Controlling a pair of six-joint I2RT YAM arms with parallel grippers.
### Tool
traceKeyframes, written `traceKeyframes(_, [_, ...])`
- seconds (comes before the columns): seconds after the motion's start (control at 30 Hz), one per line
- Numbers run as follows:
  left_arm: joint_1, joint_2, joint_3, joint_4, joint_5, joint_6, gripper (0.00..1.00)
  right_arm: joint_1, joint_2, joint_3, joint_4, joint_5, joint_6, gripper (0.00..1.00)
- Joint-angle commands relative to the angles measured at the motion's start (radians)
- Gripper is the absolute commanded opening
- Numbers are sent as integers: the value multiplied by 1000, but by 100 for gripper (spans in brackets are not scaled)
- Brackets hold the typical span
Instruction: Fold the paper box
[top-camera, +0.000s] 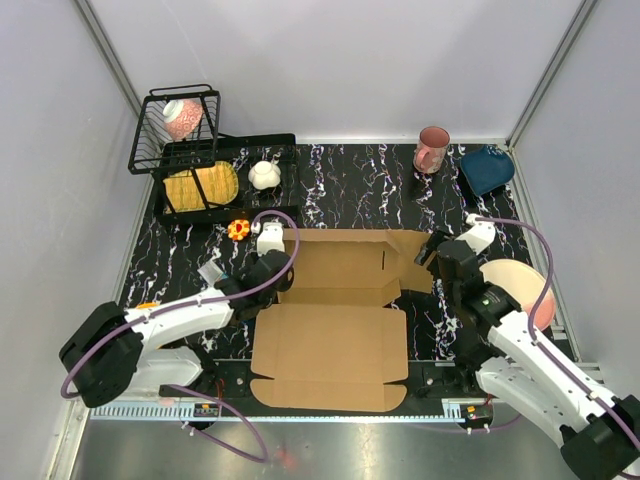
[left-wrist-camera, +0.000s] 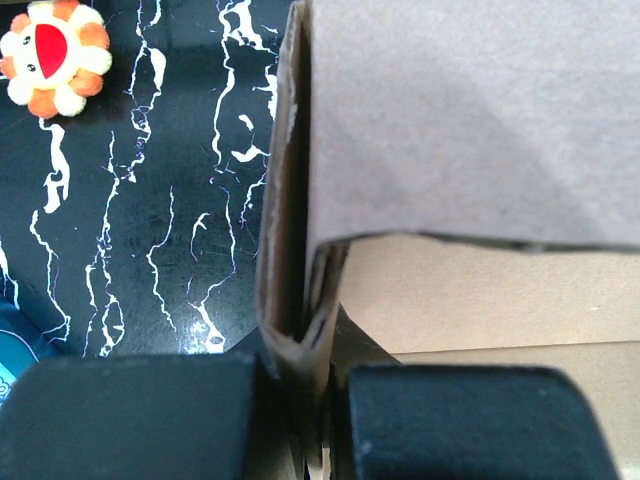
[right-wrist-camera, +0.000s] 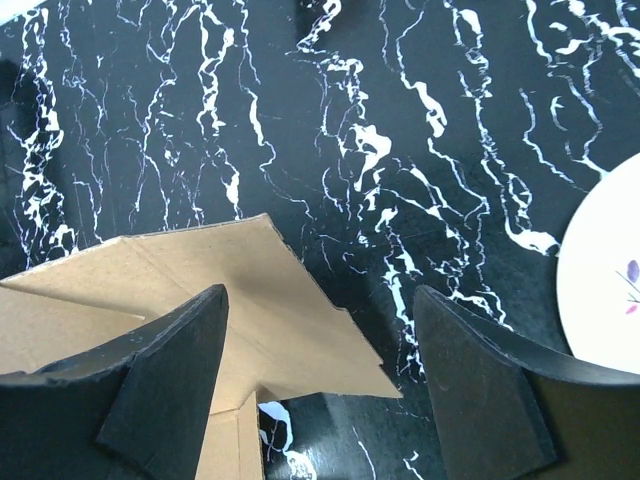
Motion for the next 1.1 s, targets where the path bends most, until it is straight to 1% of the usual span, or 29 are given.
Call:
traceKeyframes(0.0, [-2, -41, -6, 60, 17, 3, 0, -36, 19, -32, 153, -145, -60, 80])
traceKeyframes(0.13, [-2, -54, -14, 60, 14, 6, 0, -42, 40, -66, 205, -192, -96, 77])
traceKeyframes(0.23, [-2, -48, -8, 58, 15, 8, 0, -40, 30, -80, 222, -235, -107, 65])
traceKeyframes(0.27, [-2, -47, -6, 60, 15, 9, 0, -42, 25, -83, 222, -242, -110, 56])
traceKeyframes(0.37, [-2, -33, 6, 53, 15, 11, 0, -42, -9, -93, 220, -279, -106, 44])
traceKeyframes(0.4, [-2, -30, 12, 50, 12, 11, 0, -42, -19, -96, 219, -302, -101, 36])
traceKeyframes(0.47, [-2, -18, 20, 43, 11, 11, 0, -40, -50, -98, 201, -327, -86, 29])
traceKeyframes(0.5, [-2, -15, 29, 41, 5, 8, 0, -40, -56, -98, 193, -351, -80, 24])
traceKeyframes(0.73, [-2, 33, 69, 35, 2, 3, 0, -40, -110, -98, 150, -472, -27, 13])
traceKeyframes(0.93, [-3, 61, 106, 37, -4, 11, 0, -39, -115, -98, 151, -578, -11, 10])
traceKeyframes(1.03, [-3, 74, 120, 37, -12, 14, 0, -39, -130, -103, 161, -620, -3, 7])
traceKeyframes(1.07, [-3, 77, 121, 35, -18, 17, 0, -39, -135, -103, 162, -658, -3, 5])
